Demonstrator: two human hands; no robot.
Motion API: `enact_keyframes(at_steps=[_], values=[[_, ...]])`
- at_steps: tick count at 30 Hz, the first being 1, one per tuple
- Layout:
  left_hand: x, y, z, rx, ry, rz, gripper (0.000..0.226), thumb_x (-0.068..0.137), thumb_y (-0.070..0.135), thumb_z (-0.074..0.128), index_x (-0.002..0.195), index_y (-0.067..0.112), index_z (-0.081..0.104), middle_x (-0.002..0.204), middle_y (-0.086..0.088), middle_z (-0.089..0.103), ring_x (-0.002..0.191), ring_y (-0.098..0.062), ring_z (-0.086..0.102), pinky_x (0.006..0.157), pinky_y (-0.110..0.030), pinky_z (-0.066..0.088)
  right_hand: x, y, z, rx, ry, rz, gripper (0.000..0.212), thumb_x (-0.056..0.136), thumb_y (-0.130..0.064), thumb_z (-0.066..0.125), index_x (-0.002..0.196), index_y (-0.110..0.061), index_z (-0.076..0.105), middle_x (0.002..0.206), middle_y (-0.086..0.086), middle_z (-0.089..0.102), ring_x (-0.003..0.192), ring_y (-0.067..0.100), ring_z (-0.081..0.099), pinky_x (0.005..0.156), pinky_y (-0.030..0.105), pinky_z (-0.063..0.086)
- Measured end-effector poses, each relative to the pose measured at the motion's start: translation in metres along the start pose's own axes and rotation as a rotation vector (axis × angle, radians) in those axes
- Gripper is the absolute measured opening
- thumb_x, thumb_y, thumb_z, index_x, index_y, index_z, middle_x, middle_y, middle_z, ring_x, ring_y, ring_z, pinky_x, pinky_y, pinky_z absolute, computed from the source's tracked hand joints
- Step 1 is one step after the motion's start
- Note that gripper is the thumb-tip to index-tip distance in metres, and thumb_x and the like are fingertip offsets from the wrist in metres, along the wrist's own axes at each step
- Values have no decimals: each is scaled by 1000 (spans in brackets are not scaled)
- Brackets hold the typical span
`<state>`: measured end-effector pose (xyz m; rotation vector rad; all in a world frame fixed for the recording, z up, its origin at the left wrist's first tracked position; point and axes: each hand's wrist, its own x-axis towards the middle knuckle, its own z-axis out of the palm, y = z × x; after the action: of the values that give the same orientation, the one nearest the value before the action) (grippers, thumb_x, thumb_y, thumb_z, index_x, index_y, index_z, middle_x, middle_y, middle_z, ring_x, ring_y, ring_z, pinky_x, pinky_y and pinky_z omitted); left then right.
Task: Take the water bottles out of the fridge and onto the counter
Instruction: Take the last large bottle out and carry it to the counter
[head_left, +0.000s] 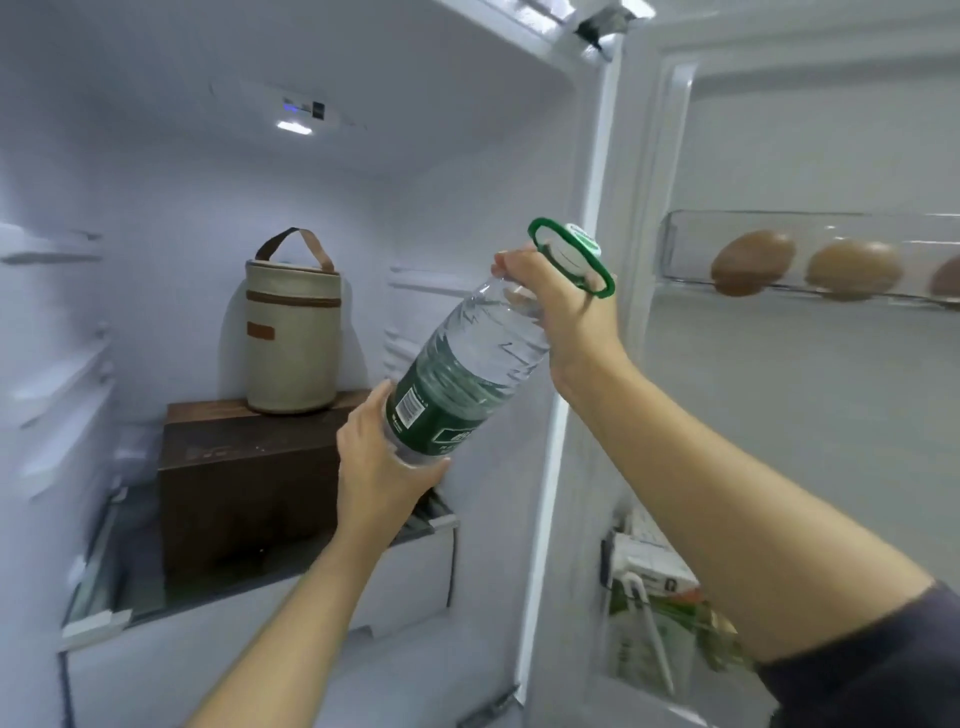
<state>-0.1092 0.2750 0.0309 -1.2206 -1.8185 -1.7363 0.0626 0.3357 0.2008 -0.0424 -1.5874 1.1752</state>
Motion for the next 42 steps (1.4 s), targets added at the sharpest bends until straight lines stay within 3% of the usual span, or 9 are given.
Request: enact_keyframes(at_steps=[6, 10, 13, 19, 27, 32, 36, 39, 42], values=[[-82, 76, -2, -39, 23, 105, 83, 55, 20, 90, 120, 49, 46, 108, 18, 61, 101, -12, 62, 80, -34, 57, -67, -52, -62, 35, 24, -25, 15, 68, -20, 71, 77, -7, 70, 83, 14, 68, 80, 19, 65, 76, 35, 55], [-137, 125, 9, -7, -97, 81, 64, 63, 31, 88, 116, 17, 56, 105, 1, 64, 98, -23, 62, 81, -46, 53, -114, -89, -116, 31, 82, -54, 5, 72, -16, 68, 71, -16, 72, 81, 11, 71, 83, 23, 68, 73, 33, 56], [-180, 165, 24, -8, -193, 51, 68, 65, 36, 87, 119, 8, 56, 109, -6, 63, 102, -31, 59, 85, -50, 50, -146, -114, -159, 32, 117, -56, 9, 75, -11, 64, 72, -12, 72, 78, 11, 72, 81, 23, 69, 77, 39, 56], [-260, 231, 65, 13, -241, 58, 96, 61, 33, 89, 143, 22, 39, 134, 4, 51, 123, -18, 43, 102, -37, 41, -198, -151, -240, -15, 234, 44, 6, 73, -12, 63, 75, -9, 68, 78, 10, 71, 80, 21, 70, 82, 40, 55], [-325, 285, 134, -105, -449, 31, 97, 59, 31, 90, 139, 32, 35, 133, 11, 48, 124, -14, 42, 99, -35, 43, -247, -184, -335, -181, 425, 145, 12, 70, -18, 66, 77, -9, 70, 79, 8, 74, 82, 21, 71, 75, 32, 55], [-364, 309, 185, -230, -605, -58, 96, 57, 33, 90, 135, 37, 35, 127, 15, 51, 120, -13, 46, 95, -40, 49, -268, -190, -385, -344, 512, 213, 9, 72, -16, 66, 69, -18, 74, 82, 8, 75, 87, 26, 73, 96, 51, 53], [-397, 322, 233, -342, -760, -165, 99, 53, 37, 89, 135, 43, 33, 127, 15, 51, 118, -17, 52, 87, -44, 56, -276, -187, -426, -471, 603, 240, 11, 70, -15, 65, 79, -11, 71, 79, 8, 75, 78, 21, 74, 90, 49, 56], [-418, 332, 271, -415, -870, -214, 99, 48, 44, 86, 132, 45, 34, 125, 17, 52, 116, -15, 54, 87, -43, 57, -280, -181, -459, -582, 675, 294, 4, 73, -13, 66, 71, -15, 69, 76, 5, 75, 72, 14, 72, 90, 50, 54], [-429, 346, 310, -472, -965, -230, 94, 46, 45, 85, 126, 48, 36, 118, 19, 54, 111, -12, 57, 82, -41, 59, -284, -177, -494, -655, 756, 334, 4, 72, -19, 66, 70, -17, 69, 78, 5, 75, 84, 23, 72, 92, 53, 52]])
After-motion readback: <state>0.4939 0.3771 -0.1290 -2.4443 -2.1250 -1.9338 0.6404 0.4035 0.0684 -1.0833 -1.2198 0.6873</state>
